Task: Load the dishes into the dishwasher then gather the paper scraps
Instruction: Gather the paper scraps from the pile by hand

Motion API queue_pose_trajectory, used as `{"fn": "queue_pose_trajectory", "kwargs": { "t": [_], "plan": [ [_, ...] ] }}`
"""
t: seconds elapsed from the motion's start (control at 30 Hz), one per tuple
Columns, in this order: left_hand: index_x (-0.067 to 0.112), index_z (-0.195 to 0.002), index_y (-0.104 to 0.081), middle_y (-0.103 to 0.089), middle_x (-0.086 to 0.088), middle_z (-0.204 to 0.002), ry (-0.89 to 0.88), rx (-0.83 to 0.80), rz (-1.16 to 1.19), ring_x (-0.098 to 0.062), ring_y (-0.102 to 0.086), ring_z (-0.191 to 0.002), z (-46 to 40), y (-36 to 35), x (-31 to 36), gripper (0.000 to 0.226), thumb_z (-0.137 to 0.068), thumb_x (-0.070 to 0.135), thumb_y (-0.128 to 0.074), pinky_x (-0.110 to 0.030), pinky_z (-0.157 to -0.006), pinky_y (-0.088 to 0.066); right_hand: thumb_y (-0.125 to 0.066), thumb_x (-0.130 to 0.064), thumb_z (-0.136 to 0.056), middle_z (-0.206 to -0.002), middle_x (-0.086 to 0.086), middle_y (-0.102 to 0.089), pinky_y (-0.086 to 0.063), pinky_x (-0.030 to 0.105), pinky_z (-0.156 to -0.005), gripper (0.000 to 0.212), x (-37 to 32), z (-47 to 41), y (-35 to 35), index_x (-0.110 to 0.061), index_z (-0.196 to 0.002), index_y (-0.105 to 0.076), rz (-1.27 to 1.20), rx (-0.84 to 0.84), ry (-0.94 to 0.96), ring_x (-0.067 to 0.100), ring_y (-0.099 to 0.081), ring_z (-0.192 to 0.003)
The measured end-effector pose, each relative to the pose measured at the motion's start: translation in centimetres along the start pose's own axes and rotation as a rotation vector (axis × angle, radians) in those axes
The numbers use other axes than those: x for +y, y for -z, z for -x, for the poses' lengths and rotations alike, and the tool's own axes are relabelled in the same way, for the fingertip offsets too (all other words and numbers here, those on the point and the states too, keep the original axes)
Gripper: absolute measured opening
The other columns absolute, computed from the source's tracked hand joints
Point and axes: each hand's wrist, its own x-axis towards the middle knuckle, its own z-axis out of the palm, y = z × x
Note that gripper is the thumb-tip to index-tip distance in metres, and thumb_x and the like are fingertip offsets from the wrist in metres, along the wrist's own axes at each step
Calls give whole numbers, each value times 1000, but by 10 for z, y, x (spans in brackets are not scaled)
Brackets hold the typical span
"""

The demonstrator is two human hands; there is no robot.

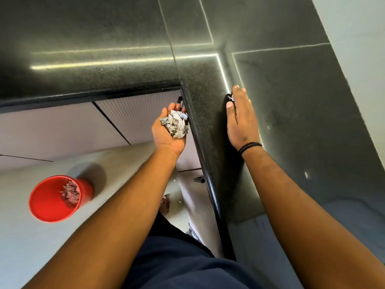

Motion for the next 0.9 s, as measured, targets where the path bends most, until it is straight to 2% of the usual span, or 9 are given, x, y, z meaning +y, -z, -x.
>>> {"fn": "queue_pose_trajectory", "kwargs": {
  "t": [0.1,0.23,0.37,0.47,0.57,0.63,0.73,0.83,0.9],
  "plan": [
    [3,-108,-63,-69,-14,-93,1,-20,-9,-27,-69,-86,2,-2,-2,26,-106,20,-43,-41,-95,-52,-34,-25,-107,-162,7,-30,-9,26,-124,51,-14,2,-10,-9,-155,-31,-5,4,9,19,-18,-153],
    [5,-104,-65,-72,-12,-93,2,-37,-29,-25,-74,-83,3,-6,-3,25,-106,19,-44,-40,-82,-57,-33,-24,-105,-159,12,-36,-16,41,-125,51,-43,10,-37,-4,-152,-35,-15,9,78,25,-22,-152],
    [7,-103,-64,-72,-9,-95,25,-107,-87,-21,-73,-83,4,-5,0,23,-106,19,-44,-33,-75,-61,-31,-25,-105,-158,13,-37,-16,39,-125,51,-75,24,-64,-2,-152,-35,-36,-4,147,25,-22,-152],
    [6,-115,-63,-70,-9,-108,11,-241,-144,-19,-71,-98,9,0,3,29,-101,21,-42,-30,-87,-58,-33,-21,-105,-158,13,-36,-14,35,-125,51,-94,34,-79,-1,-152,-33,-126,-38,196,23,-22,-152],
    [5,-118,-70,-70,-11,-122,9,-268,-148,-18,-68,-112,11,4,5,45,-107,22,-30,-29,-99,-54,-35,-14,-105,-158,16,-36,-21,46,-124,49,-104,37,-83,3,-151,-34,-295,-39,188,19,-21,-152],
    [6,-119,-66,-67,-13,-122,39,-235,-113,-21,-69,-108,9,-1,6,35,-104,21,-39,-32,-96,-56,-36,-10,-106,-157,17,-37,-24,50,-122,46,-105,38,-80,4,-150,-36,-380,50,171,19,-21,-151],
    [6,-99,-64,-69,-12,-102,57,-127,-17,-26,-74,-84,3,-4,6,24,-105,18,-44,-37,-76,-63,-35,-12,-106,-154,17,-41,-27,43,-122,45,-103,40,-70,5,-147,-41,-477,218,75,25,-30,-149],
    [9,-102,-66,-73,-11,-101,44,-85,-26,-29,-68,-101,-2,1,3,25,-105,23,-46,-45,-107,-49,-36,-15,-106,-144,16,-54,-39,44,-114,42,-97,46,-62,4,-140,-51,-552,342,-4,24,-48,-138],
    [10,-106,-66,-73,-10,-104,52,-61,-35,-29,-66,-105,-4,2,2,24,-104,24,-47,-45,-111,-44,-38,-19,-105,-124,15,-65,-49,50,-100,37,-95,62,-61,0,-126,-61,-609,380,-13,26,-61,-119]
  ]
}}
